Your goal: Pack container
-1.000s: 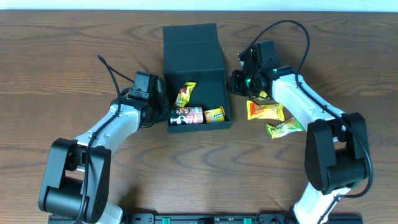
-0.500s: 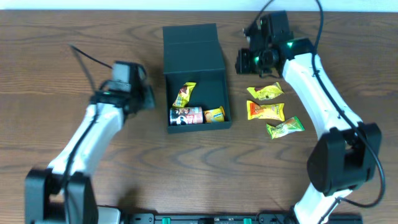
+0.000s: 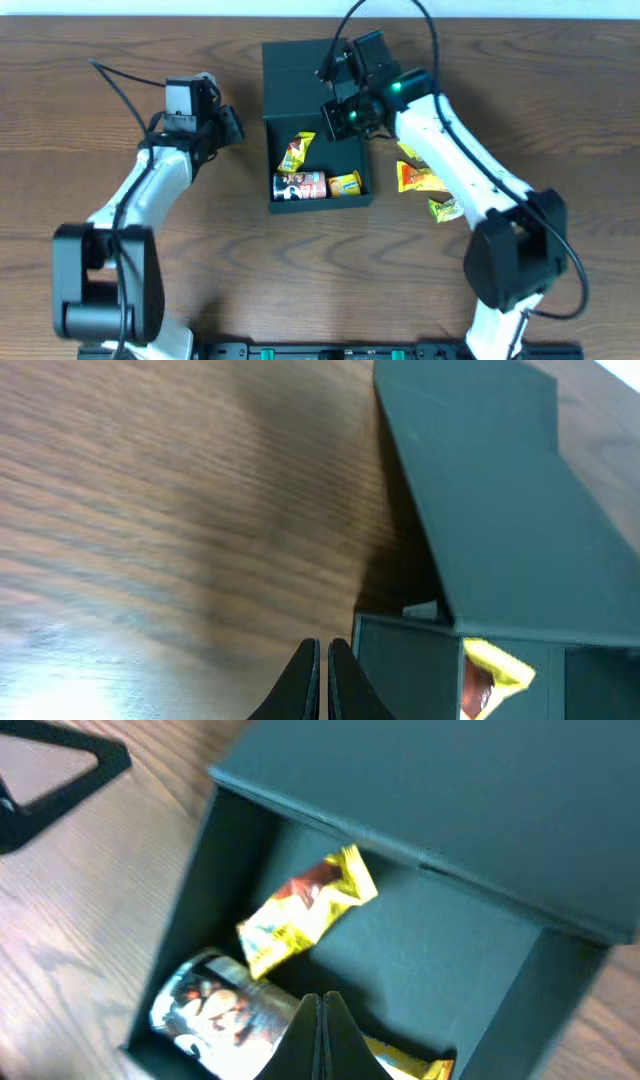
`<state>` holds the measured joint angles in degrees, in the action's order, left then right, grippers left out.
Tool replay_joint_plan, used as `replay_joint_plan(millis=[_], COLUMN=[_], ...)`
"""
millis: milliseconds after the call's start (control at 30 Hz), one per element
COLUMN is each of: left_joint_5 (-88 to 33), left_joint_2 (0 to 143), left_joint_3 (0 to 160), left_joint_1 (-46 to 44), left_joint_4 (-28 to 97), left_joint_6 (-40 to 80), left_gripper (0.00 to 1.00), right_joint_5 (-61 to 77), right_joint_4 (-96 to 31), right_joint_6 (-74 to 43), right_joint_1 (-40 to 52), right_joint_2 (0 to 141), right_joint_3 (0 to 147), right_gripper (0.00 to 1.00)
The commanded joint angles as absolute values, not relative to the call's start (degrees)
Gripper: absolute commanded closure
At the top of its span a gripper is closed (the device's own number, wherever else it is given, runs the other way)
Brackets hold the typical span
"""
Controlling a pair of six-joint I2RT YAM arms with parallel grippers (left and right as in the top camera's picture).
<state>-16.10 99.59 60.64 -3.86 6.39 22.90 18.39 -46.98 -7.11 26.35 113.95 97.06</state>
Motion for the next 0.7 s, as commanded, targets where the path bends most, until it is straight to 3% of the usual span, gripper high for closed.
replay_joint_plan(millis=[0,367,667], left_joint_5=[-20.1,-23.4,-23.6], left_joint_2=[103.0,109.2,110.6], left_joint_3=[60.7,60.7,60.9], left_joint_1=[-3.9,-8.0,-8.9], left_joint_4=[4.0,-9.2,-10.1], left_joint_6=[27.5,34.7,35.4], left_gripper=[0.94,0.94,0.94], right_joint_5=[18.0,17.8,16.4], right_joint_4=[-47.5,-48.5,-50.1], right_joint_6=[-7.7,-6.6,-6.5], right_joint_1=[24.9,24.3,24.5], right_joint_2=[114.9,116.2,116.6], right_joint_3=[97.4,97.4,97.4], right_gripper=[0.99,0.99,0.99])
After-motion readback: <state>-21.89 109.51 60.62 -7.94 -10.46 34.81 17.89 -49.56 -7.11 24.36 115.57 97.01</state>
